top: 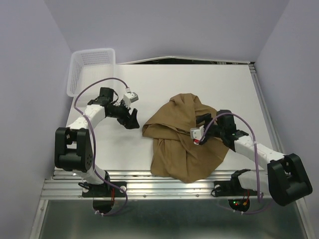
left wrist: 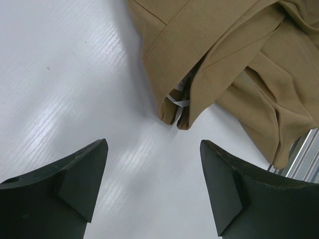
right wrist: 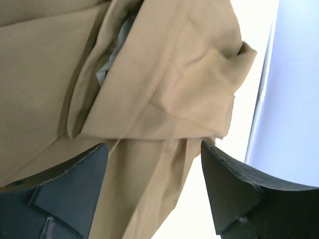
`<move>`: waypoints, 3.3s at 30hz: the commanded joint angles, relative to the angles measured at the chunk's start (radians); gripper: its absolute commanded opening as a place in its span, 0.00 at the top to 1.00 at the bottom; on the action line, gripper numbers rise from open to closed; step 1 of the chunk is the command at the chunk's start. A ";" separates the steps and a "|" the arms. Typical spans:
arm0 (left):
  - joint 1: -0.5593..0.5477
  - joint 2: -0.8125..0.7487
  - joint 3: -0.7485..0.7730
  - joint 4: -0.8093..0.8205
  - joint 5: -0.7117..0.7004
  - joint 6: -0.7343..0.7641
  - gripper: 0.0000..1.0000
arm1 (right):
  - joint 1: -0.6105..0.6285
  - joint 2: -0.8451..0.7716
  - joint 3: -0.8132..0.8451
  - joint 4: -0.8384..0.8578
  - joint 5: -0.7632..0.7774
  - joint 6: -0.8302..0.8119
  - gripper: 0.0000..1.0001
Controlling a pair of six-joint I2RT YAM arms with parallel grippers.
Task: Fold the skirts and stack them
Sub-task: Flatten the skirt out
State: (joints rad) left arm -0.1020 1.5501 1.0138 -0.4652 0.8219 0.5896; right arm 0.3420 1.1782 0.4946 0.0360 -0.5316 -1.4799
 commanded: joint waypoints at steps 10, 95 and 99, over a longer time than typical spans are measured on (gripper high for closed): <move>0.044 0.028 -0.004 0.043 0.014 -0.116 0.11 | 0.051 0.063 0.007 -0.002 -0.084 -0.220 0.22; -0.050 0.203 0.294 0.000 0.002 0.079 1.00 | -0.044 0.284 0.790 0.030 0.318 0.808 0.99; -0.056 0.140 0.460 0.033 -0.088 -0.016 1.00 | -0.066 0.279 0.872 0.024 0.349 0.839 0.99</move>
State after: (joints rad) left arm -0.1661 1.8122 1.3479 -0.4625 0.8604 0.6834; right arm 0.3210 1.4925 1.2366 -0.0231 -0.3008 -0.7128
